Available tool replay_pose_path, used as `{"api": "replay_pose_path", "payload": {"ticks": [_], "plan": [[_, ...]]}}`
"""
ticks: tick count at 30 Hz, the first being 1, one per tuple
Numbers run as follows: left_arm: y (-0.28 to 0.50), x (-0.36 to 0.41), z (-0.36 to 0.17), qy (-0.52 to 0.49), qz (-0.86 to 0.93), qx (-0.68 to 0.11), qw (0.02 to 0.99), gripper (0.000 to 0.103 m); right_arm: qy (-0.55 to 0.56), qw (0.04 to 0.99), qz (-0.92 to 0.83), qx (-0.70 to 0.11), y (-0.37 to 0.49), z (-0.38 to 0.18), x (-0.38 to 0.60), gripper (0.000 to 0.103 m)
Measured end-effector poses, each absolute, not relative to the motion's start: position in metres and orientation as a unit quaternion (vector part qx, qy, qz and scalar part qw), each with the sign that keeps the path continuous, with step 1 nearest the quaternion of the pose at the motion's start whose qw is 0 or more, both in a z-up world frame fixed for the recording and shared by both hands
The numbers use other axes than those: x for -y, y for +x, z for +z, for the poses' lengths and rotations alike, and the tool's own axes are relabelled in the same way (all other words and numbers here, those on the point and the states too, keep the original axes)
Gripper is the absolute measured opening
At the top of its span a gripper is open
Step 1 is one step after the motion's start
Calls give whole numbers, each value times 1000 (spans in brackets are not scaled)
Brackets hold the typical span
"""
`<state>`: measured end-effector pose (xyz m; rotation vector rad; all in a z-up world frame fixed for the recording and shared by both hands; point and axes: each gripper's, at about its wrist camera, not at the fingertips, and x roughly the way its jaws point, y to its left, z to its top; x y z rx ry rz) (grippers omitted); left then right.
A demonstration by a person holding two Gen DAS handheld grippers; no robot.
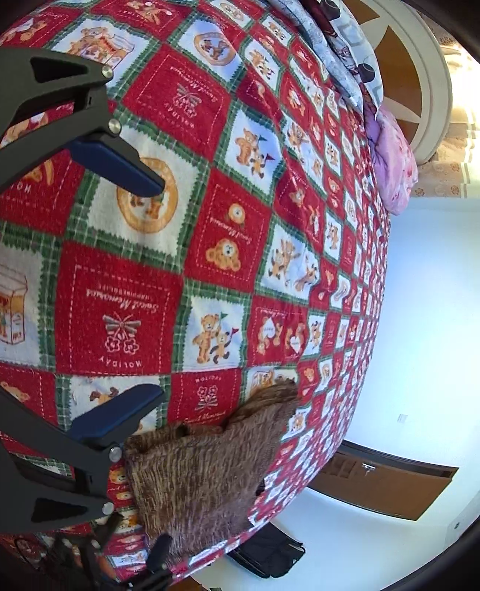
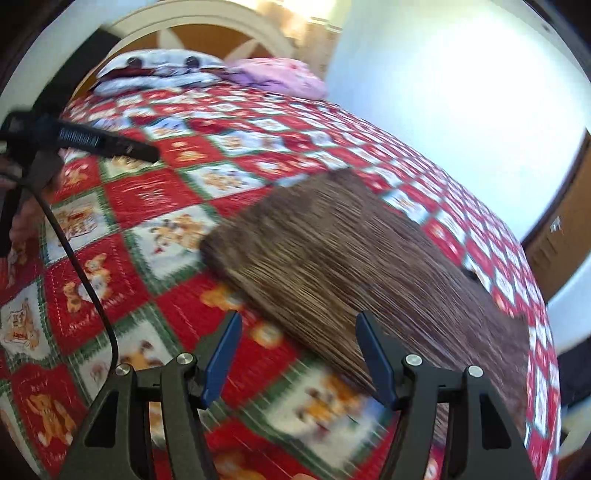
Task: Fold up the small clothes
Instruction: 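Grasp the folded sweater edge with the right tool while the left tool grasps it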
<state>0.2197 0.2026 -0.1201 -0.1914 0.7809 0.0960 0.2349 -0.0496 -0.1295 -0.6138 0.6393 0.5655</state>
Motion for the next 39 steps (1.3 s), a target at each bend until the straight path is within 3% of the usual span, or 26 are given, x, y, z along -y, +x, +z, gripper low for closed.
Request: {"api": "replay_pose_path", "payload": {"ticks": [20,27,28,30,31,39], "plan": [[270,-217,-100,-131,-38,-366,920,103,-257,874,263,-316,268,-154,-8,64],[308,-193,-105,-161,-95,-384,904,103,-286,867,279,-297,250,-157,-9,58],[314,-189,-106,-163,-104,-387,902,103,-289,867,280,-295,250,-157,-9,55],[327,-179,-108,-167,-117,-394,896,103,-282,867,282,-299,251,-157,-7,38],[333,-175,-109,-170,-123,-396,894,103,-280,870,277,-297,253,-156,-6,36],[388,-143,-130,-172,-142,-425,877,103,-291,872,266,-291,255,-159,-7,36]]}}
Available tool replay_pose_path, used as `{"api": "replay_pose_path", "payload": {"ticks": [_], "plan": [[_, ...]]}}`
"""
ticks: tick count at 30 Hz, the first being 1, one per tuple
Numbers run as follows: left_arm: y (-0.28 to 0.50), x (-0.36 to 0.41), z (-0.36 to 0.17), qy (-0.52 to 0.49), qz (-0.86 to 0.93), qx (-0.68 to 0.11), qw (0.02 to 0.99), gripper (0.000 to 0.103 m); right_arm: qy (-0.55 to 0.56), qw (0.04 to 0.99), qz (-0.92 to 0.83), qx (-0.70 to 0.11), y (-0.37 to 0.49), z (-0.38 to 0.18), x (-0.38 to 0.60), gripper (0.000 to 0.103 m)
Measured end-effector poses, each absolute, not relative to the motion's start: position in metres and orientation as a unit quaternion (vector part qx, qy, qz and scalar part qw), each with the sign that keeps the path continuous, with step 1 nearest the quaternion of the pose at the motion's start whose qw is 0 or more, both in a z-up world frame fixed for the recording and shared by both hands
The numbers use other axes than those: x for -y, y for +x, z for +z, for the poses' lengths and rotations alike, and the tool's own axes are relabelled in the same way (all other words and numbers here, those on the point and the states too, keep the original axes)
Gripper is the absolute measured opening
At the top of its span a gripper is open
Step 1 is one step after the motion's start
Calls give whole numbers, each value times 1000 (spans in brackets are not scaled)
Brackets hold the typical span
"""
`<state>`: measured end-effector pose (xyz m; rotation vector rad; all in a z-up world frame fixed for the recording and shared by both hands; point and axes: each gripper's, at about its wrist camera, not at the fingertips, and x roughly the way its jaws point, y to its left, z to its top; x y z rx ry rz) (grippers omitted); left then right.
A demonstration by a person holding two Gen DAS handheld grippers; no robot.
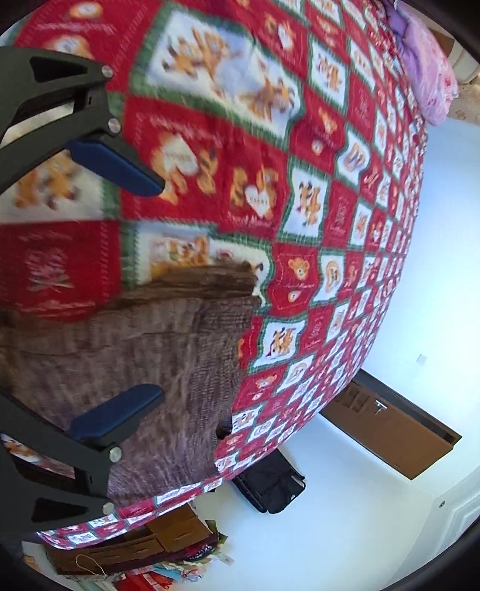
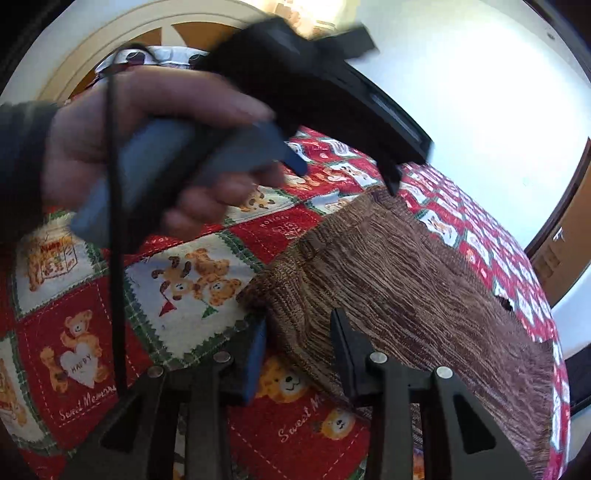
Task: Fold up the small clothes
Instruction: 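Grasp the folded sweater edge with the right tool while the left tool grasps it, then lift the gripped edge with both tools and fold it over the sweater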
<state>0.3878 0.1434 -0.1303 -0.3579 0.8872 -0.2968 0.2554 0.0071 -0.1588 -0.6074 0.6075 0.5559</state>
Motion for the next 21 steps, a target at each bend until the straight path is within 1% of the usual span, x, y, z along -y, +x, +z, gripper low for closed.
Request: {"api": "replay_pose_path", "payload": {"ticks": [5,7,8,10,12,13,14,16,17,21], "plan": [[410,-138,-143,-174,-132,-433,875,103,-277,870,275,-300,262,-158,-5,36],[414,-137,-144,-174,-135,-426,877,99,-274,869,279,-303,263,-158,-5,32],[416,-137,-144,-175,-137,-424,878,96,-273,868,282,-304,263,-158,-6,29],[421,-135,-145,-182,-147,-425,874,82,-274,867,285,-303,263,-158,-7,26],[427,-131,-147,-185,-159,-435,867,65,-274,866,287,-304,262,-158,-8,17],[430,-129,-150,-183,-160,-444,863,55,-274,866,286,-304,263,-158,-8,14],[432,-127,-152,-179,-158,-450,861,34,-272,867,286,-305,264,-158,-8,10],[435,-129,-151,-190,-157,-450,858,25,-256,871,287,-305,265,-155,-3,9],[435,-131,-150,-199,-164,-449,855,14,-247,874,289,-302,266,-151,1,9],[434,-127,-139,-197,-164,-444,859,13,-211,887,287,-293,266,-134,22,8]]}}
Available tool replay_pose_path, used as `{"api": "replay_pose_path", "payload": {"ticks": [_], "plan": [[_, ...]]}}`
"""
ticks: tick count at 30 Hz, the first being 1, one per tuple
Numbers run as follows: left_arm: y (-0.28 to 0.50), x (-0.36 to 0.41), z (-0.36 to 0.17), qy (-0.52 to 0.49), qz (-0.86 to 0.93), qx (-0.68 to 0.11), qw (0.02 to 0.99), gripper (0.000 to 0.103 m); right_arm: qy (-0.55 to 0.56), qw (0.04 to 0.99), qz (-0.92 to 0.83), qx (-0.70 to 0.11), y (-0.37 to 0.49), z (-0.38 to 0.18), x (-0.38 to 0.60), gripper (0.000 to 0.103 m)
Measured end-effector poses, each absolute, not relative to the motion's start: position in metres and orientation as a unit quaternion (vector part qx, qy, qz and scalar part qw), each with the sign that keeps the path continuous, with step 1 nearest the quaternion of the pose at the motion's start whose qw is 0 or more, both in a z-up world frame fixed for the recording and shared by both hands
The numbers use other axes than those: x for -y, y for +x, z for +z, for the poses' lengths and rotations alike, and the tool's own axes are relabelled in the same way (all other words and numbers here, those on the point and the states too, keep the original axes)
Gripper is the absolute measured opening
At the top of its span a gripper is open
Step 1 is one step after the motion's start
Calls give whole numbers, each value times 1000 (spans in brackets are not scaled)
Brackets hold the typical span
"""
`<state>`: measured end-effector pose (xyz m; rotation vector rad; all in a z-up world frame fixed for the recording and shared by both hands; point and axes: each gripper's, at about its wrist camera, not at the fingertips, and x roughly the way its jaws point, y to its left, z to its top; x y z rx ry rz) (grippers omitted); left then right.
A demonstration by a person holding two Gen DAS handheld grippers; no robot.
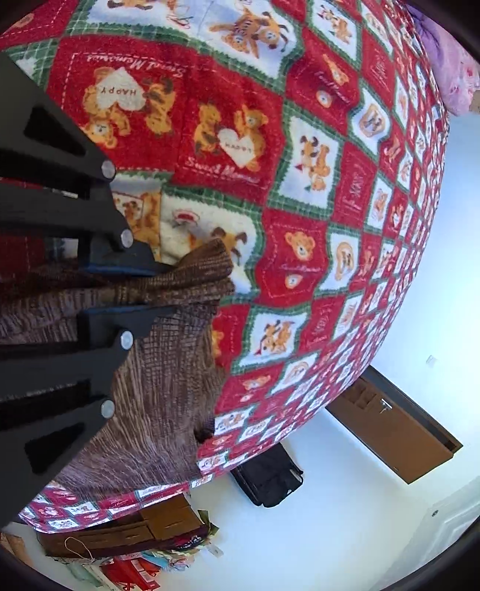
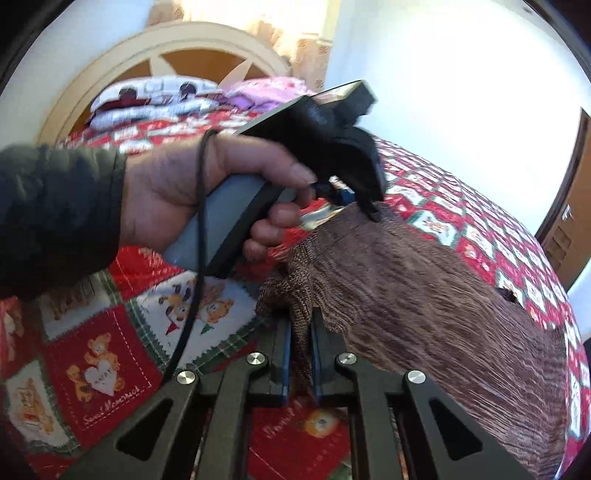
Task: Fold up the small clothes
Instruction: 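Lift the gripped edge with both tools and fold it over the sweater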
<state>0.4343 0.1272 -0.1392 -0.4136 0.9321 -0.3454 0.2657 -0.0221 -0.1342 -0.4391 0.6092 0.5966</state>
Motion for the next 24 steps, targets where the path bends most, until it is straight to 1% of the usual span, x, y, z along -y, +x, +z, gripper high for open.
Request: {"api": "replay_pose_path", "payload": {"ticks": [10,24], "plan": [[435,-109,-109,-224,-185,-412,864,13,-141,918,246,-277,274,-99,80,8],[440,-21,-65,-198,-236,-380,872,12,-65,948,187,-251,269,-74,158,7]]}}
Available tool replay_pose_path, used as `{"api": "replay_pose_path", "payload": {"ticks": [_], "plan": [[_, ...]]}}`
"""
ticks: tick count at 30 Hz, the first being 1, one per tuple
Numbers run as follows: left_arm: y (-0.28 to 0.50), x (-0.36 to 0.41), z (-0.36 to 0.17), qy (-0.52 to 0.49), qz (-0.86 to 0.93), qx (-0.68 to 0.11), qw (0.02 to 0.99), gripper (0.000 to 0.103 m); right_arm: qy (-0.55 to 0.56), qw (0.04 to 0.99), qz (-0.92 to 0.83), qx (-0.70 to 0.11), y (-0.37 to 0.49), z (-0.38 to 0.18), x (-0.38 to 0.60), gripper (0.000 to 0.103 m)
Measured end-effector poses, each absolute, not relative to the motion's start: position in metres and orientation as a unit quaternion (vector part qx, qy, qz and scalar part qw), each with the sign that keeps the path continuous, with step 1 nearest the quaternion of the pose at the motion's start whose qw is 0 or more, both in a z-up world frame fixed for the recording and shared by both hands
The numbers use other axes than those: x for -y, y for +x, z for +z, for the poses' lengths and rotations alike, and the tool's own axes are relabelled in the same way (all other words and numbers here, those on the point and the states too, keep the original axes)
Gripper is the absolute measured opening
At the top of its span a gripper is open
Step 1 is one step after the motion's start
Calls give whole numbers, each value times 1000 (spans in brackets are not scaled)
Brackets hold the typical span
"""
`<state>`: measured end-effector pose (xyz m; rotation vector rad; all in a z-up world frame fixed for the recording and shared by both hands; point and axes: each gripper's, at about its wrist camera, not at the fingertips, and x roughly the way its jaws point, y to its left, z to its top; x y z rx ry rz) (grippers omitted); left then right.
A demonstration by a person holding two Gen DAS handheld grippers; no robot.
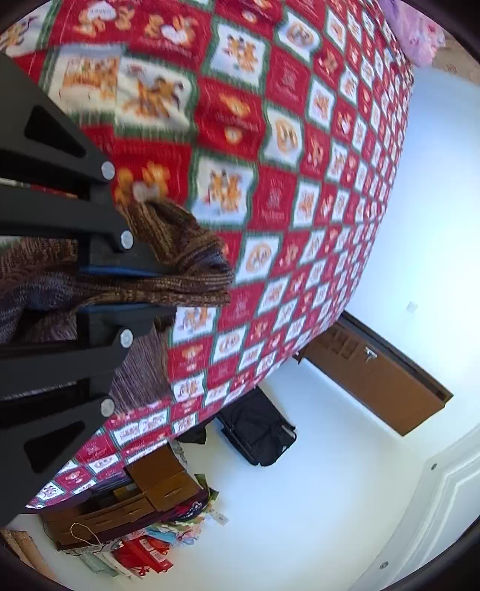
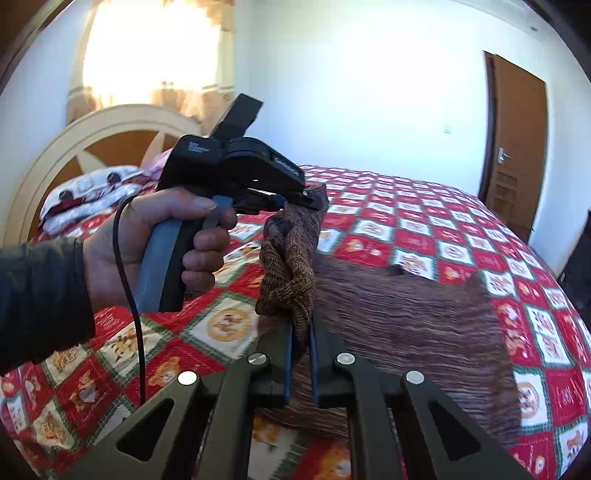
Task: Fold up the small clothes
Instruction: 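Lift the gripped edge with both tools and fold it over the sweater, then open both tools to release the folded sweater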
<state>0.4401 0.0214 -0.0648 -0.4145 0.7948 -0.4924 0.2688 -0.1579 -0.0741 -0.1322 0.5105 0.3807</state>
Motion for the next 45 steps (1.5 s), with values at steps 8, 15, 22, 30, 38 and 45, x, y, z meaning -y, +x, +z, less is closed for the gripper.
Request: {"api": "replay_pose_path", "payload": {"ticks": [8,15,22,30,38,45], "plan": [[449,34,-56,-183,-266,-384,865,12,-19,955,150,-255,270,-67,210,7],[450,81,-59,-166,-280,-392,861,12,12,955,117,-272,268,-72,251,7],[453,128,-68,-146,-294,-410,851,12,44,952,87,-289,265,-82,286,7],[452,173,-83,-102,-299,-426,848,12,101,937,61,-328,268,-102,329,7],[451,196,-92,-67,-289,-437,849,15,145,917,58,-368,269,-122,351,7],[417,191,-69,-31,-296,-397,868,54,176,902,58,-390,267,-132,368,16]]}}
